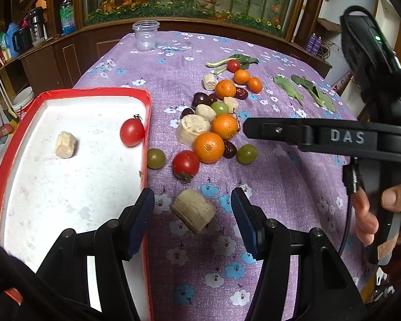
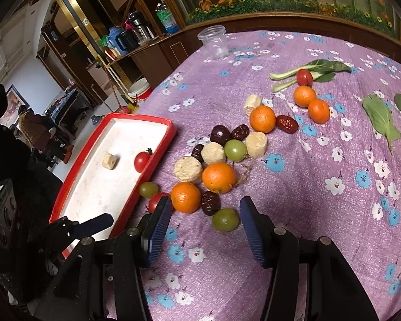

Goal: Organize fruits
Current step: 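Move both open grippers back from the tray toward the fruit pile, then grasp a larger beige chunk with the left gripper while the right gripper grasps a mandarin orange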

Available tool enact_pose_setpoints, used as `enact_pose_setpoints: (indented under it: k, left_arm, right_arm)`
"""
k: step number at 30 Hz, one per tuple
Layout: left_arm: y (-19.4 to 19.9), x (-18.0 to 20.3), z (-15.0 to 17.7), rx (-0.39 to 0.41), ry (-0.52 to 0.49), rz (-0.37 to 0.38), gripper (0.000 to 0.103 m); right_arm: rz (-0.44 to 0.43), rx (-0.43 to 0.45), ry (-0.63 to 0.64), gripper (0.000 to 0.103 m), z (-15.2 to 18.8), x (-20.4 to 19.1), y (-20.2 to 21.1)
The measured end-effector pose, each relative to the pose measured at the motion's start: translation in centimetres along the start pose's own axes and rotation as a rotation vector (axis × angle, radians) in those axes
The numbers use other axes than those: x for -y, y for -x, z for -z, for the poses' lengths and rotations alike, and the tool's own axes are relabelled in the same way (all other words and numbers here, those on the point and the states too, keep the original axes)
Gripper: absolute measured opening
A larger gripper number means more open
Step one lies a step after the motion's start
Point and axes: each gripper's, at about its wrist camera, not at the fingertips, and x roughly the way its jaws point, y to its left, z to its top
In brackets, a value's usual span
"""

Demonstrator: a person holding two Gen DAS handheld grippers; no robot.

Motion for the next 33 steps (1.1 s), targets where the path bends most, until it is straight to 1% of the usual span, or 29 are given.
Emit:
enact_pose_setpoints:
  k: [14, 26, 28, 30, 31, 33]
  left_arm:
    - [-2.0, 0.3, 0.4, -0.038, -0.019, -0.003, 0.058]
    - [-2.4, 0.3, 0.4, -0.025, -0.039, 0.014, 0.058]
    - [-2.6, 0.2, 0.5, -0.036, -0.034, 0.026, 0.048]
    - [-2.9, 0.1, 0.8, -0.044, -0.035, 0.021, 0.046]
    - [-2.9, 0.1, 0.9, -0.040, -0.040, 0.016, 0.043]
    - [-2.9, 0.2, 1.0, -0.037, -0.050, 0.004, 0.040]
  right_arm:
    - [0.004, -0.031, -0.031, 0.053, -0.8, 1.1, -2.9]
    - [0.013, -0.047, -0.037, 0.045, -2.0, 0.9, -5.2]
    - [0.017, -0.045, -0.034, 0.043, -2.1, 0.8, -5.4]
    - [0.024, -0.046, -0.028, 0.040, -2.2, 0.7, -5.6]
    - [0.026, -0.045, -0.026, 0.038, -2.2, 0.6, -5.6]
    - [0.029, -0.044, -0.024, 0.037, -2.0, 0.6, -5.7]
